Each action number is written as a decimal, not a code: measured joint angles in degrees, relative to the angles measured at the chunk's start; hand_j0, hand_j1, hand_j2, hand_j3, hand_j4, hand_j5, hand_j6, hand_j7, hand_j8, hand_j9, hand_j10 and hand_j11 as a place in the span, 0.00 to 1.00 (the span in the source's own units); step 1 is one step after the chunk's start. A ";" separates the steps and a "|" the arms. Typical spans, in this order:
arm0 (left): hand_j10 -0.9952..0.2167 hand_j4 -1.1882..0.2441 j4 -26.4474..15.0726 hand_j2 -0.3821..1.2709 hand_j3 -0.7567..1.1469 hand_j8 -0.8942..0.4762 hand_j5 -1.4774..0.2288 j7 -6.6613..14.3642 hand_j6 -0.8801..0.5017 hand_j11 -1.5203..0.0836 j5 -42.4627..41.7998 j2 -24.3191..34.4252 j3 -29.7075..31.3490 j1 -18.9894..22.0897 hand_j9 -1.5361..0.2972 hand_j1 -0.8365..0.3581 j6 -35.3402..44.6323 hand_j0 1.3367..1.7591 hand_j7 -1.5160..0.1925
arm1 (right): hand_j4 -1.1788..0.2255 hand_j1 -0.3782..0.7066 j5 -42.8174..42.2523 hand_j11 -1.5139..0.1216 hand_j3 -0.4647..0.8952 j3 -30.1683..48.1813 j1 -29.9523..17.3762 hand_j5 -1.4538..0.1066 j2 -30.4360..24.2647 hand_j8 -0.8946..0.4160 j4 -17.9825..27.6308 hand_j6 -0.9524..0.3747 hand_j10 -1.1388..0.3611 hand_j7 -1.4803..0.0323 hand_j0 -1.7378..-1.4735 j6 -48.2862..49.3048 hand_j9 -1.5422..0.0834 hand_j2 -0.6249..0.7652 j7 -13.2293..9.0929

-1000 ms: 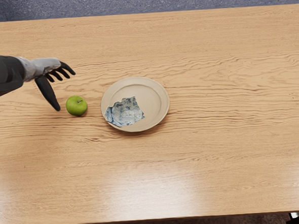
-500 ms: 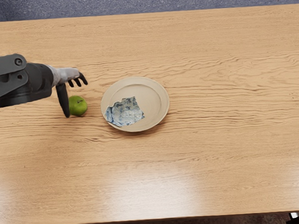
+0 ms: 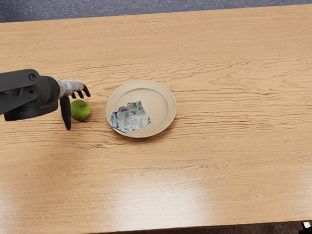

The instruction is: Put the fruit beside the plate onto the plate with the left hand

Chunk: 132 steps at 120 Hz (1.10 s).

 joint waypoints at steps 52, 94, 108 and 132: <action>0.53 0.58 3.62 0.28 0.40 0.39 0.60 0.00 0.38 0.66 0.02 -3.78 1.70 0.31 0.59 0.64 2.02 0.76 0.62 | 0.82 0.05 -0.01 0.91 0.34 -0.02 0.00 0.91 0.00 0.67 0.00 0.70 0.74 0.96 0.30 0.00 0.93 0.45 0.01; 0.47 0.53 5.35 0.28 0.40 0.36 0.55 0.00 0.33 0.61 0.10 -5.67 3.10 0.66 0.54 0.58 3.23 0.76 0.57 | 0.82 0.05 0.00 0.91 0.34 -0.05 0.01 0.91 0.00 0.67 0.00 0.70 0.74 0.96 0.30 0.00 0.93 0.45 0.00; 0.47 0.53 5.98 0.28 0.40 0.35 0.55 0.00 0.32 0.61 0.05 -6.55 4.27 0.93 0.54 0.57 4.52 0.76 0.57 | 0.82 0.05 0.00 0.91 0.34 -0.03 0.01 0.91 0.00 0.67 0.00 0.70 0.74 0.96 0.30 0.00 0.93 0.45 -0.01; 0.47 0.53 6.45 0.28 0.40 0.35 0.55 0.00 0.33 0.61 0.03 -6.94 4.96 1.66 0.54 0.57 5.75 0.76 0.57 | 0.82 0.05 -0.01 0.91 0.34 -0.04 0.00 0.91 0.00 0.67 0.00 0.70 0.74 0.96 0.30 0.00 0.93 0.45 0.00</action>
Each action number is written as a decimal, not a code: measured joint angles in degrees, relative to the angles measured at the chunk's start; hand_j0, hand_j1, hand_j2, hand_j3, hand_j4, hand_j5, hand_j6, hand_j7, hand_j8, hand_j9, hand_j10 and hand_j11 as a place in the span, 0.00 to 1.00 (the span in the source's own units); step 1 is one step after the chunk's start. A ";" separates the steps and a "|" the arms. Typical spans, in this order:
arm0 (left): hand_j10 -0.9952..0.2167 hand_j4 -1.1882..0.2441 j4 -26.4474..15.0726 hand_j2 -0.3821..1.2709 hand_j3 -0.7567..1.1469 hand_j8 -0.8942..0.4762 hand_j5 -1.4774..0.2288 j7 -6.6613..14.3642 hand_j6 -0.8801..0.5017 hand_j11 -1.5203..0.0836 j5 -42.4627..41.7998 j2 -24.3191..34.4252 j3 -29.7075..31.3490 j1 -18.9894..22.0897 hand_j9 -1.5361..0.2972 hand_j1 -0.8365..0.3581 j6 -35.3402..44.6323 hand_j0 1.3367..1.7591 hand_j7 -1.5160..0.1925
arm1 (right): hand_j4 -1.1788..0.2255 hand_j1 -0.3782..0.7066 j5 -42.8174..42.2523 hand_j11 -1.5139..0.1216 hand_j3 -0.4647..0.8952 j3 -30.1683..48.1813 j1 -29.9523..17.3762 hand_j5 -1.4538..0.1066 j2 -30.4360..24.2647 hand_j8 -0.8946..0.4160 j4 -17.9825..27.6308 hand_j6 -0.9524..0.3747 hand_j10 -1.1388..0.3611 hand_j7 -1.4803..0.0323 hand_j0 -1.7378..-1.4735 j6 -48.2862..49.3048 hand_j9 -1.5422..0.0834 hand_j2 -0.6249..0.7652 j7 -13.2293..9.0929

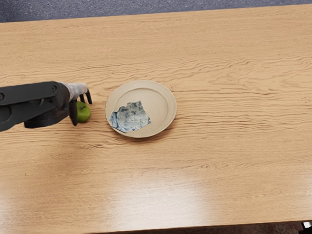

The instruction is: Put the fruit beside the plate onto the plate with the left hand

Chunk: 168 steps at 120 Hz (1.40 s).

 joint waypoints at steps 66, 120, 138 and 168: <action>0.40 0.44 1.15 0.42 0.40 0.43 0.30 0.12 0.41 0.32 -4.77 -1.52 0.00 0.34 0.29 0.43 0.59 0.74 0.31 | 0.82 0.05 0.00 0.91 0.34 -0.02 0.04 0.91 0.00 0.67 0.00 0.70 0.74 0.96 0.30 0.00 0.93 0.45 0.00; 0.41 0.50 -9.86 0.46 0.40 0.52 0.12 -0.01 0.51 0.22 -19.07 2.43 3.87 -20.47 0.20 0.44 -3.09 0.73 0.18 | 0.82 0.05 0.00 0.91 0.34 -0.03 0.15 0.91 0.00 0.67 0.00 0.70 0.74 0.96 0.30 0.00 0.93 0.45 0.00; 0.42 0.49 -11.62 0.48 0.40 0.50 0.11 0.01 0.51 0.22 -22.92 -4.34 3.88 -23.37 0.19 0.44 -2.82 0.74 0.18 | 0.82 0.05 0.00 0.91 0.34 -0.04 0.37 0.91 0.00 0.67 0.00 0.70 0.74 0.96 0.30 0.00 0.93 0.45 -0.01; 0.45 0.47 -11.10 0.56 0.40 0.51 0.10 -0.03 0.52 0.21 -25.98 -9.48 3.85 -23.38 0.18 0.38 -1.89 0.73 0.17 | 0.82 0.05 0.00 0.91 0.34 -0.05 0.44 0.91 0.00 0.67 0.00 0.70 0.74 0.96 0.30 0.00 0.93 0.45 -0.01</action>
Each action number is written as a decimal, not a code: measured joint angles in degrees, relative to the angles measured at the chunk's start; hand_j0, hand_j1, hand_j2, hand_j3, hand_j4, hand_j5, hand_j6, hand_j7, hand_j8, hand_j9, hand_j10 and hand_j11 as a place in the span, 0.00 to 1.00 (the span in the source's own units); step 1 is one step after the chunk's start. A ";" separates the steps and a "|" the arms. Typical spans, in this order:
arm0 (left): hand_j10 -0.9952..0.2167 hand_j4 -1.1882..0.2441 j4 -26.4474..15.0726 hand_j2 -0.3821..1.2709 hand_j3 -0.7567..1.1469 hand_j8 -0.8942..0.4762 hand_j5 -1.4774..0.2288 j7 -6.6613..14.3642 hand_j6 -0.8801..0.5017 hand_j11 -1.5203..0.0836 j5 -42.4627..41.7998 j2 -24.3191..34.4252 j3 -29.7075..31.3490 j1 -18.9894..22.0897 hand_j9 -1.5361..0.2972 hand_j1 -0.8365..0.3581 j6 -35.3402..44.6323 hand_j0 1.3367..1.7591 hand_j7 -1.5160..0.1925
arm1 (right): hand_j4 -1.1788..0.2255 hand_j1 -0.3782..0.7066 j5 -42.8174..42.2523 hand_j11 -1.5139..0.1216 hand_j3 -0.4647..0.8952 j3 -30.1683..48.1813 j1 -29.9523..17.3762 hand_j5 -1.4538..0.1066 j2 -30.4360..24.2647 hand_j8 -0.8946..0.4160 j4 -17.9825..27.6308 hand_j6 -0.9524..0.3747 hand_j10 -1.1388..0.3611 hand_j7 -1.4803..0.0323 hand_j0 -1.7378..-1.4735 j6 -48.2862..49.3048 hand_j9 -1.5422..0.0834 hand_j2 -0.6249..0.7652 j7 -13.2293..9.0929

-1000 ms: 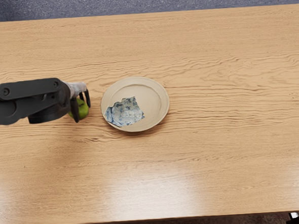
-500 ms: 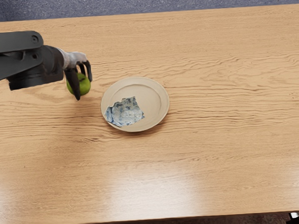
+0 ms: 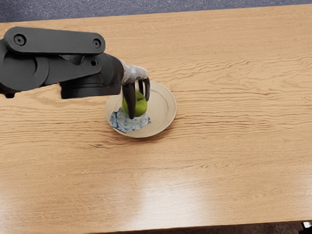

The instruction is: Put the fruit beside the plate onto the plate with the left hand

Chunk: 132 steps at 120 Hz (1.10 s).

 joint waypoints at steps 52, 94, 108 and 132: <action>0.49 0.51 2.98 0.39 0.40 0.43 0.45 0.03 0.42 0.52 0.44 -0.07 0.03 1.54 0.46 0.56 0.89 0.75 0.48 | 0.82 0.05 0.00 0.91 0.34 0.00 0.03 0.91 0.00 0.67 0.00 0.70 0.74 0.96 0.30 0.00 0.93 0.45 0.00; 0.59 0.63 4.66 0.28 0.40 0.46 0.64 0.03 0.45 0.71 0.49 -0.15 -0.14 2.62 0.63 0.71 0.93 0.76 0.66 | 0.82 0.05 0.00 0.91 0.34 0.00 0.09 0.91 0.00 0.67 0.00 0.70 0.74 0.96 0.30 0.00 0.93 0.45 0.02; 0.60 0.64 4.72 0.27 0.40 0.47 0.65 0.03 0.45 0.73 0.49 0.20 -1.08 2.72 0.64 0.73 0.87 0.76 0.68 | 0.82 0.05 0.00 0.91 0.34 0.00 0.09 0.91 0.00 0.67 0.00 0.70 0.74 0.96 0.30 0.00 0.93 0.45 0.02; 0.61 0.65 4.66 0.27 0.40 0.47 0.67 0.03 0.46 0.74 0.71 6.07 -5.40 5.50 0.66 0.74 0.33 0.76 0.69 | 0.82 0.05 0.00 0.91 0.34 0.00 0.15 0.91 0.00 0.67 0.00 0.70 0.74 0.96 0.30 0.00 0.93 0.45 0.02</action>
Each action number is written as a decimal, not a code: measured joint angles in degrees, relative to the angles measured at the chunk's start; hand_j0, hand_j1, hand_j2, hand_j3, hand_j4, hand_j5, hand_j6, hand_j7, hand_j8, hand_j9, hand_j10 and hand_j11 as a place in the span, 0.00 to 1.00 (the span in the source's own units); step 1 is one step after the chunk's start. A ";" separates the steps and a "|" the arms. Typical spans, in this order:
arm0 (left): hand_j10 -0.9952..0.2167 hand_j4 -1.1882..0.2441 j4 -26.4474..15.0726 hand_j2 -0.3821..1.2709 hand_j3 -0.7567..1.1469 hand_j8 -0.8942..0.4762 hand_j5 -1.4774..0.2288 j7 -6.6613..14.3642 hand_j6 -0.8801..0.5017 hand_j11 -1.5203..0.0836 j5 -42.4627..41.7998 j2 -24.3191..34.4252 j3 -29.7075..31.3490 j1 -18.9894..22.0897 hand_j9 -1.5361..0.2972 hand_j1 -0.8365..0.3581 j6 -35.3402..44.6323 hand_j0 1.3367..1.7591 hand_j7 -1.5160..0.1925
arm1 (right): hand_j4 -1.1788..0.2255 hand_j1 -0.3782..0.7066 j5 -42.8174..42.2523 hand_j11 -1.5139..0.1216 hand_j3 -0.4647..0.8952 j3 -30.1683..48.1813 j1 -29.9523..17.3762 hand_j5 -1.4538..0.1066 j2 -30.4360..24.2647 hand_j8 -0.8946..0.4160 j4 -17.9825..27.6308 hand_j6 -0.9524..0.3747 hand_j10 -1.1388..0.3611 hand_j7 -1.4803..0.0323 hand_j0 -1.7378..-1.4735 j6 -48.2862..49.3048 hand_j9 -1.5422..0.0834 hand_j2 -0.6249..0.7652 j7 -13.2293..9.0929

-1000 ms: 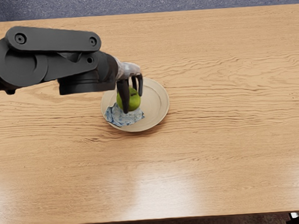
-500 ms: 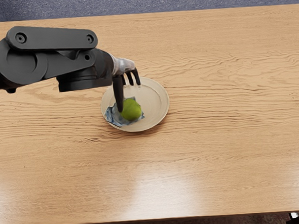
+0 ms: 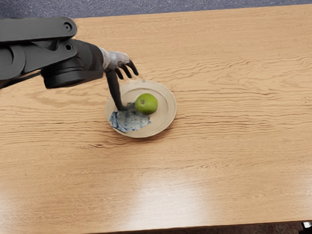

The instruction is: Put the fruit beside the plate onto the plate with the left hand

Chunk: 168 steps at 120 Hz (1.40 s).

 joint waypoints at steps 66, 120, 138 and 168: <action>0.62 0.66 -3.18 0.26 0.40 0.47 0.68 0.00 0.46 0.75 0.22 30.59 -53.75 47.16 0.66 0.75 -27.75 0.76 0.70 | 0.82 0.05 0.00 0.91 0.34 0.00 0.11 0.91 0.00 0.67 0.07 0.70 0.74 0.96 0.30 0.00 0.93 0.45 -0.03; 0.62 0.66 6.96 0.26 0.40 0.47 0.68 0.00 0.46 0.75 -15.22 30.09 -81.40 63.14 0.66 0.75 -33.39 0.76 0.70 | 0.82 0.05 0.00 0.91 0.34 0.00 0.11 0.91 0.00 0.67 0.09 0.70 0.74 0.96 0.30 -0.05 0.93 0.45 0.00; 0.62 0.66 9.97 0.26 0.40 0.47 0.68 0.00 0.46 0.75 -17.86 29.86 -81.60 63.29 0.66 0.75 -33.45 0.76 0.70 | 0.82 0.05 0.00 0.91 0.34 0.00 0.11 0.91 0.00 0.67 0.09 0.70 0.74 0.96 0.30 -0.06 0.93 0.45 0.00; 0.62 0.66 10.87 0.26 0.40 0.47 0.68 0.00 0.46 0.75 -18.57 29.29 -81.71 63.34 0.66 0.75 -33.47 0.76 0.70 | 0.82 0.05 0.00 0.91 0.34 0.00 0.11 0.91 0.00 0.67 0.09 0.70 0.74 0.96 0.30 -0.05 0.93 0.45 0.00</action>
